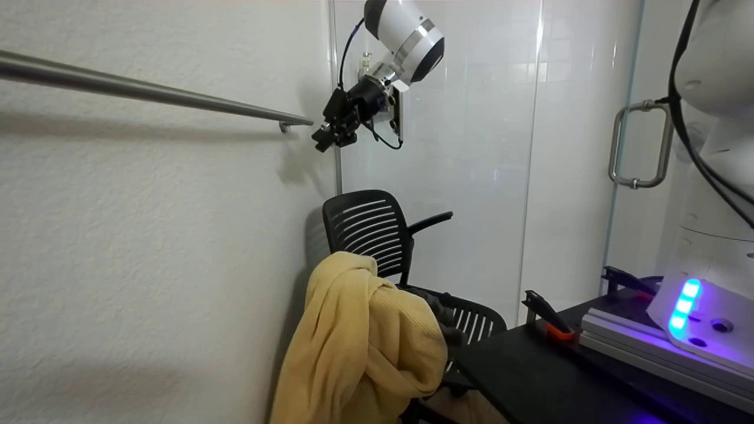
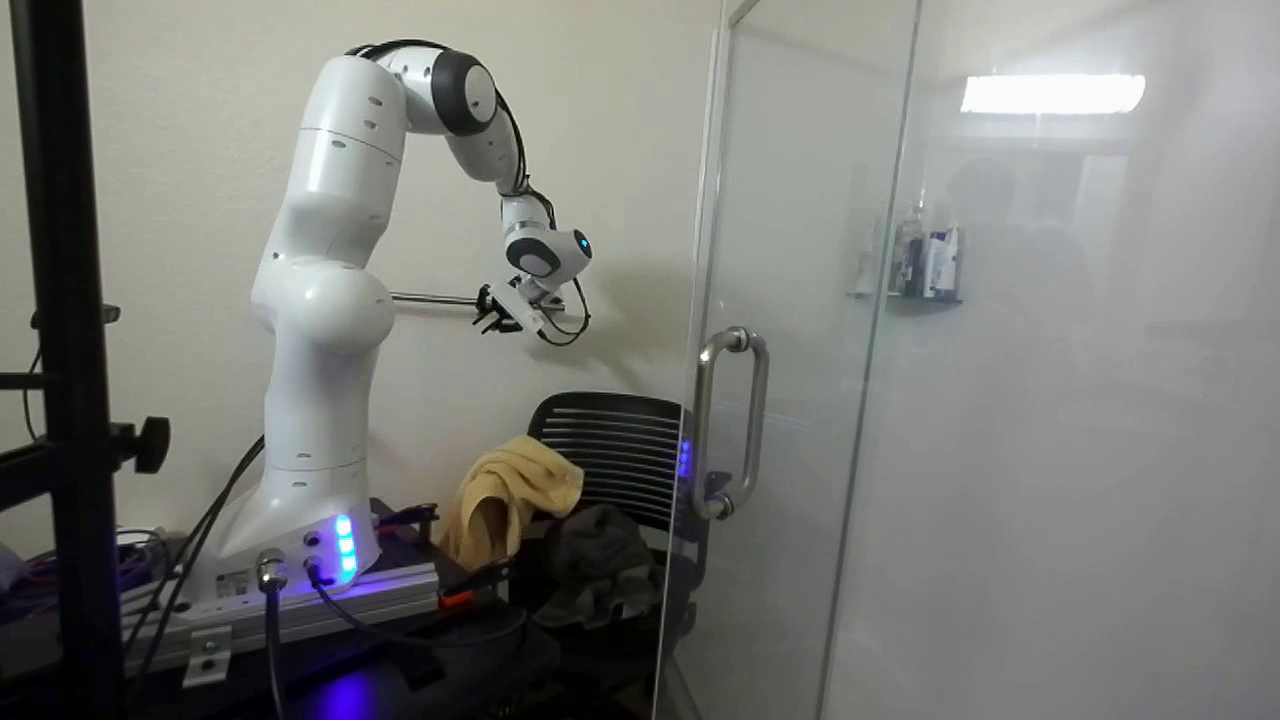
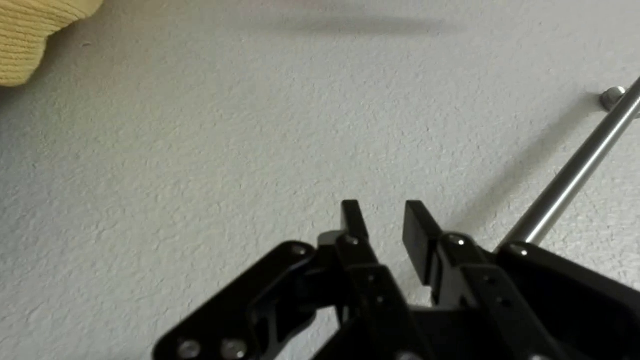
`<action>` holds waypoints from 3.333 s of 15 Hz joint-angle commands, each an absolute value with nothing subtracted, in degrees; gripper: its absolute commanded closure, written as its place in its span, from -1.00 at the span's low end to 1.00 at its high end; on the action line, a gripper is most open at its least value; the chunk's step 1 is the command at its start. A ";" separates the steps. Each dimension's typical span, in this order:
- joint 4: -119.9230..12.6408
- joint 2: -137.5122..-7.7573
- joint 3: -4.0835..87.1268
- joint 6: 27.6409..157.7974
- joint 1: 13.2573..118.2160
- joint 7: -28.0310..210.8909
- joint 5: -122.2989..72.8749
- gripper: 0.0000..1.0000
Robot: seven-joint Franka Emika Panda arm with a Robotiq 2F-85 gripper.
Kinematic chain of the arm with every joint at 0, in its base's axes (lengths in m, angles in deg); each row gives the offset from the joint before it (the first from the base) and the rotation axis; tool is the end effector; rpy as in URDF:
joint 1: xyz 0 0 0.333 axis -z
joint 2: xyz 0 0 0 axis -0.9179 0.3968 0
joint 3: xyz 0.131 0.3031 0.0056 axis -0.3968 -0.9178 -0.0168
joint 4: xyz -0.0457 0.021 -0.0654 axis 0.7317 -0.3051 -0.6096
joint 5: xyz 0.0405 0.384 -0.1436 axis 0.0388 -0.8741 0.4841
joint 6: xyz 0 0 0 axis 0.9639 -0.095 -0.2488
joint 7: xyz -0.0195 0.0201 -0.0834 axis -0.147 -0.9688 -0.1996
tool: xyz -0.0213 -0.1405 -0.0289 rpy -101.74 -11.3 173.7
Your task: Remove the towels from the black chair and put them on the floor
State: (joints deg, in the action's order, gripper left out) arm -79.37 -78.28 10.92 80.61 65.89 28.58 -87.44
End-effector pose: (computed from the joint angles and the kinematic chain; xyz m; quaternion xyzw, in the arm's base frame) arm 0.5081 0.3306 0.3445 -0.8173 -0.3642 -0.0689 0.4412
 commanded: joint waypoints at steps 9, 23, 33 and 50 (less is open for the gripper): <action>-101.41 -93.91 21.39 101.09 55.61 41.88 -85.71 -1.00; -113.09 -81.46 21.17 123.23 52.02 59.41 -84.97 -1.00; -87.04 -59.18 29.79 120.63 65.05 49.23 -86.01 -1.00; -82.53 -46.40 24.28 111.06 66.40 40.65 -89.46 -1.00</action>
